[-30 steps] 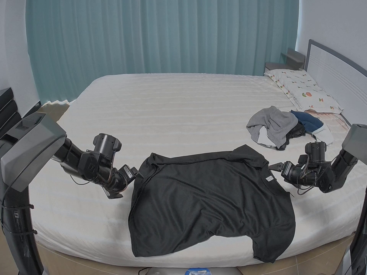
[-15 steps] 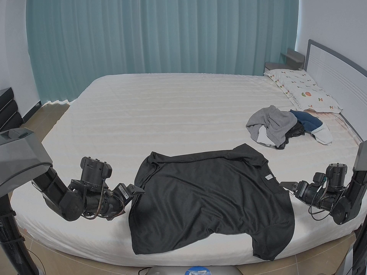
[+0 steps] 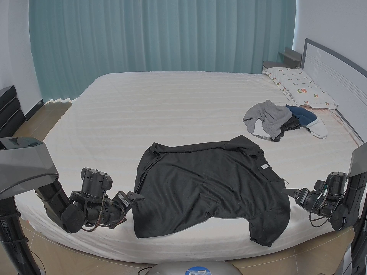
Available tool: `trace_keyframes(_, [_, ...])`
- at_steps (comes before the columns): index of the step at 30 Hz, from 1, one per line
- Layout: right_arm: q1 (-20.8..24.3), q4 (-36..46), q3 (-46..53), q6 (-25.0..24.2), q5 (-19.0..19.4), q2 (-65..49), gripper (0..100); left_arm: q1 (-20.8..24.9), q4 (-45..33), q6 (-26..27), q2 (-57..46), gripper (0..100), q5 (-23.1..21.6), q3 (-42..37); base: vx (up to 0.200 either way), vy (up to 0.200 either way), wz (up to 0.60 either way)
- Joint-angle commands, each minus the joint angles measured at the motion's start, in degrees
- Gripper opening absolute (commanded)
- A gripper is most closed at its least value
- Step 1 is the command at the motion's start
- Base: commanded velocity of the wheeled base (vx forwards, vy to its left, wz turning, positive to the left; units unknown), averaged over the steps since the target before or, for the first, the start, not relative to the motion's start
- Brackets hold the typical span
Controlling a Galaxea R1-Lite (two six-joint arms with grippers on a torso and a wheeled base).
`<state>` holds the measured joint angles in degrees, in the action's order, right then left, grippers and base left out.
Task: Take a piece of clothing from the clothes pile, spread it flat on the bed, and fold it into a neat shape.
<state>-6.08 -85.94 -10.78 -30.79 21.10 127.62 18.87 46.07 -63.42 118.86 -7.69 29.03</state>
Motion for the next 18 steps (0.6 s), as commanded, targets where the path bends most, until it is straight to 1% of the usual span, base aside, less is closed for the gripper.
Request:
trace_keyframes(1, [-0.07,-0.28,-0.03,-0.06,0.08,1.31,100,0.11,0.78,-0.31,0.50,100,0.05,0.07,0.000,-0.200,0.00])
trace_keyframes(14, [1.07,-0.28,-0.56,-0.14,0.08,1.14,100,0.38,1.22,0.40,1.38,100,0.31,-0.02,0.000,-0.200,0.00])
trace_keyframes(17, [1.07,-0.19,-0.56,-0.23,0.08,1.31,100,0.38,1.22,0.31,1.64,100,1.01,-0.02,0.000,0.000,0.00])
trace_keyframes(18, [1.07,-0.19,-0.83,-0.23,0.08,1.84,100,0.38,1.22,0.49,1.82,100,2.07,-0.46,0.000,0.000,0.00])
